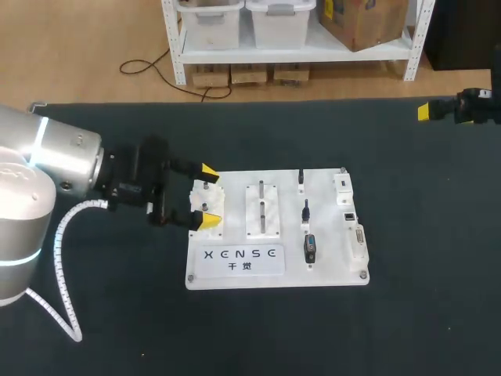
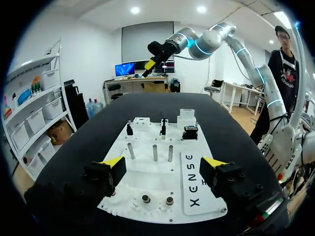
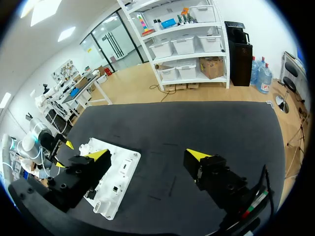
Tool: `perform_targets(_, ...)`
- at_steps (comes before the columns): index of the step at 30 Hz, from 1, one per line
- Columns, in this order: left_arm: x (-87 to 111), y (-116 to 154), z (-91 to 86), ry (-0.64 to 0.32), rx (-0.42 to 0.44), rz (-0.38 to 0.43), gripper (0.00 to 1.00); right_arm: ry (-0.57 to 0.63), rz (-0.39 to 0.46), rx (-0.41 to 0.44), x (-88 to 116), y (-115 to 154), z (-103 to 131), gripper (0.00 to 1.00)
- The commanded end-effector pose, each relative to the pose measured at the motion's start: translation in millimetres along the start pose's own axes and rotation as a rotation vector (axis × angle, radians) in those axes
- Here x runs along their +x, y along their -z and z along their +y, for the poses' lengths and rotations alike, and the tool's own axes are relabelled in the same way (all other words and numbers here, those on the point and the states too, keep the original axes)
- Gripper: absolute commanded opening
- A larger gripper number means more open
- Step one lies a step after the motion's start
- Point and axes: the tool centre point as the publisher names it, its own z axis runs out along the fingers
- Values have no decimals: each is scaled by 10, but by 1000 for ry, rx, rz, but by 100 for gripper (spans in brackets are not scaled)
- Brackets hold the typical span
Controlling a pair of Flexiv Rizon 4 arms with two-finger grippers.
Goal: Insert the Ethernet cable into its matching sockets.
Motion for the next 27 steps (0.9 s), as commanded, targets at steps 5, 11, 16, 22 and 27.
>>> perform_targets(5, 9, -1, 9, -1, 1, -2, 100, 84, 57, 30, -42, -136, 487, 100)
perform_targets(11, 9, -1, 9, -1, 1, -2, 100, 127, 153, 111, 61, -306, 1133, 100)
perform_targets(16, 9, -1, 9, -1, 1, -2, 100, 147, 240, 223, 271, -411, 1466, 100)
perform_targets(22, 9, -1, 9, -1, 1, -2, 100, 45, 349, 298, 578, -611, 1564, 100)
perform_targets(27, 9, -1, 9, -1, 1, -2, 100, 45, 412, 356, 819, -771, 1616, 100)
